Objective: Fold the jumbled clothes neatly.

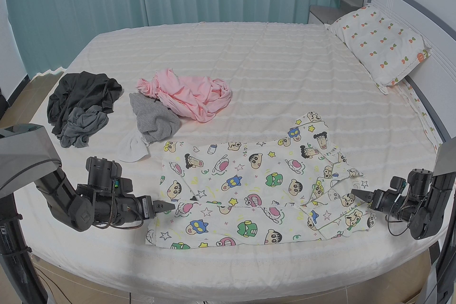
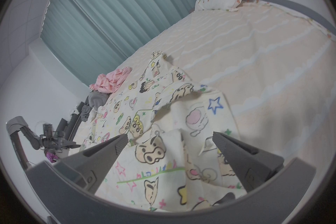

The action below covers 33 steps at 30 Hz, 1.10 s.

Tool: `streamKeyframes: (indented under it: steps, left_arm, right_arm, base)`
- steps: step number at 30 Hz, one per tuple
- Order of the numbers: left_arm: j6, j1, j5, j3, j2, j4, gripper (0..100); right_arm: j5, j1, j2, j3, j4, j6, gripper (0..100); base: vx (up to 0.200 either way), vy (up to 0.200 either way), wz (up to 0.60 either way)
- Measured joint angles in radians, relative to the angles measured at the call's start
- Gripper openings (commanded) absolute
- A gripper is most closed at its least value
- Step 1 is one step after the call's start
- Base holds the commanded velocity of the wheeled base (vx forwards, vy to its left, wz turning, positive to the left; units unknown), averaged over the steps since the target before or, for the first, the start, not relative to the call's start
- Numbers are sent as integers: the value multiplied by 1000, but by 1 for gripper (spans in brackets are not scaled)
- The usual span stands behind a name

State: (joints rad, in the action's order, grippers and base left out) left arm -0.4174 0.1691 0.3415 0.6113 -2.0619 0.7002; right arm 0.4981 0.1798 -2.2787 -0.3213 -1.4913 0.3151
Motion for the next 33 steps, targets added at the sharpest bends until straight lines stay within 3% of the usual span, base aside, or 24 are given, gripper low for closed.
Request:
streamKeyframes:
  steps: [7, 17, 27, 33]
  left_arm:
    - [-122, -2, -5, -8, 93, 0, 100]
    - [-127, 17, -7, -15, 144, 3, 100]
    - [-119, 40, -14, 23, 138, 8, 100]
    - [-116, 41, -94, 138, 77, -2, 100]
  right_arm:
    - [-25, 14, 77, -1, 7, 0, 100]
    - [-27, 23, 199, 20, 10, -2, 100]
    - [-28, 19, 248, 33, 11, -2, 100]
    - [-28, 13, 254, 42, 9, -4, 100]
  base:
    - [57, 0, 0]
    - [200, 0, 0]
    - [0, 0, 0]
    - [0, 0, 0]
